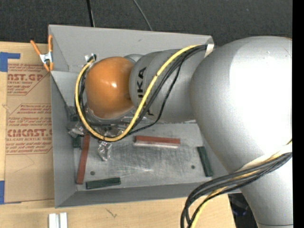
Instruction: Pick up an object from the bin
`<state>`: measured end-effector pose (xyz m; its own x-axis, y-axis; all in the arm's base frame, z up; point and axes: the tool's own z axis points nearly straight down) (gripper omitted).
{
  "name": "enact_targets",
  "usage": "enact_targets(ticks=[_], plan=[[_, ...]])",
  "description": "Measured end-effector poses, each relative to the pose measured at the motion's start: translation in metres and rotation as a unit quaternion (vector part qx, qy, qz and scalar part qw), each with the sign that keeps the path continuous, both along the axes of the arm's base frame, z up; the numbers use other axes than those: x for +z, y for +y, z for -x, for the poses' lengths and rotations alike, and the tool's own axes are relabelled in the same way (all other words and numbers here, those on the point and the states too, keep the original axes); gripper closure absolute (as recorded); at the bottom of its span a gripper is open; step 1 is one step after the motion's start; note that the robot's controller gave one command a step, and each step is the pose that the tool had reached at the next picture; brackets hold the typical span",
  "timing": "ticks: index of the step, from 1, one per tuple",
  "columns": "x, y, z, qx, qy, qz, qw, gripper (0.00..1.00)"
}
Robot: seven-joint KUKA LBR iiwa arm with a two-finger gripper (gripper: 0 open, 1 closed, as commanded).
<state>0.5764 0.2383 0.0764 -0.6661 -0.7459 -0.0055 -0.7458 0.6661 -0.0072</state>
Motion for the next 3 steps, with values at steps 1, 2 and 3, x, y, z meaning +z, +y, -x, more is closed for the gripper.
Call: enact_targets(ticks=[1, 2, 3], plan=[[0.003, 0.002, -0.008, 0.187, -0.0003, -0.003, 0.9824, 1.00], [0.003, 0.002, -0.008, 0.187, -0.0003, -0.003, 0.9824, 1.00], [0.137, -0.011, 0.017, 0.198, 0.0034, -0.001, 0.9801, 1.00]])
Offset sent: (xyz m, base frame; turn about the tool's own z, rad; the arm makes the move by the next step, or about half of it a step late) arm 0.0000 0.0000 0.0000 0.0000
